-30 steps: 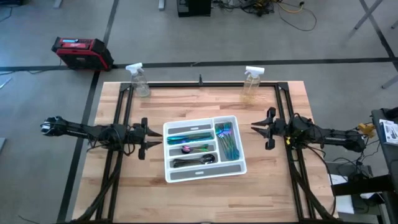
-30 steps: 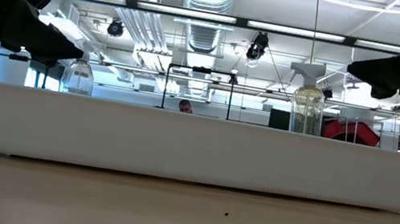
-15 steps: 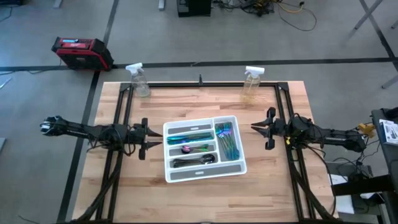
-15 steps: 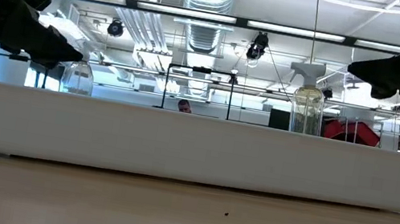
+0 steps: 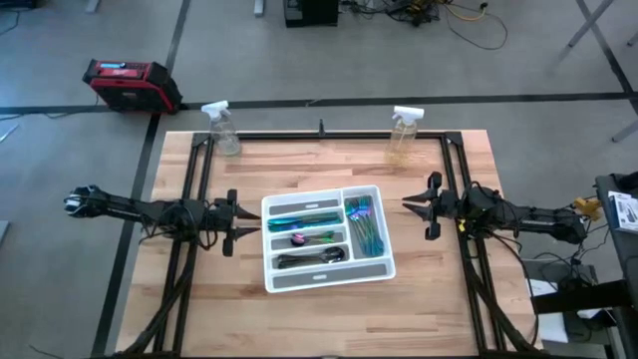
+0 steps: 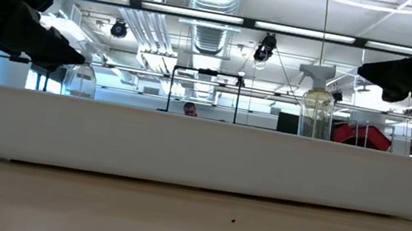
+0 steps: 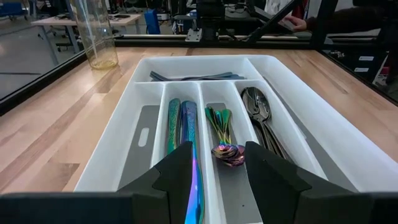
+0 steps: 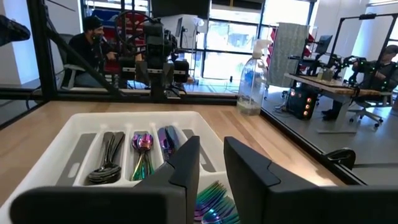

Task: Sort silverware
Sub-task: Return to Home Position

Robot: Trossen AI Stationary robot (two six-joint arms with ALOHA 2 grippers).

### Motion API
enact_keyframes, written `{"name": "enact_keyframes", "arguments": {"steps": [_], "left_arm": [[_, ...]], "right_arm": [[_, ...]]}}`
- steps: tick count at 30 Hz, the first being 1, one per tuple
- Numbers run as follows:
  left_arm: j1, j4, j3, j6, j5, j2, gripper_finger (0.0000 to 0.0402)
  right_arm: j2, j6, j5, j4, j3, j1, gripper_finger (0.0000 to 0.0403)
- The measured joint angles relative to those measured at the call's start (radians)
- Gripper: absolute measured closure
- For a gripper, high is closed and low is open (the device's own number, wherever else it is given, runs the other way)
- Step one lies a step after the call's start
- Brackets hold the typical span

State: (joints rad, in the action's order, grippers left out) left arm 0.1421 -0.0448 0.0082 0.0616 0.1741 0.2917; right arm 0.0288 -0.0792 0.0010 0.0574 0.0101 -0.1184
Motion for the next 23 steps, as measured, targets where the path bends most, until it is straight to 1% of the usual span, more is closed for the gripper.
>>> {"name": "enact_keyframes", "arguments": {"steps": [13,23], "left_arm": [[0.0,0.001,0.0,0.0,0.0,0.007,0.0269],[0.0,0.001,0.0,0.0,0.0,0.014,0.0269]], "right_arm": [[0.0,0.0,0.0,0.0,0.0,0.0,0.032],[0.0,0.0,0.0,0.0,0.0,0.0,0.0342]]}}
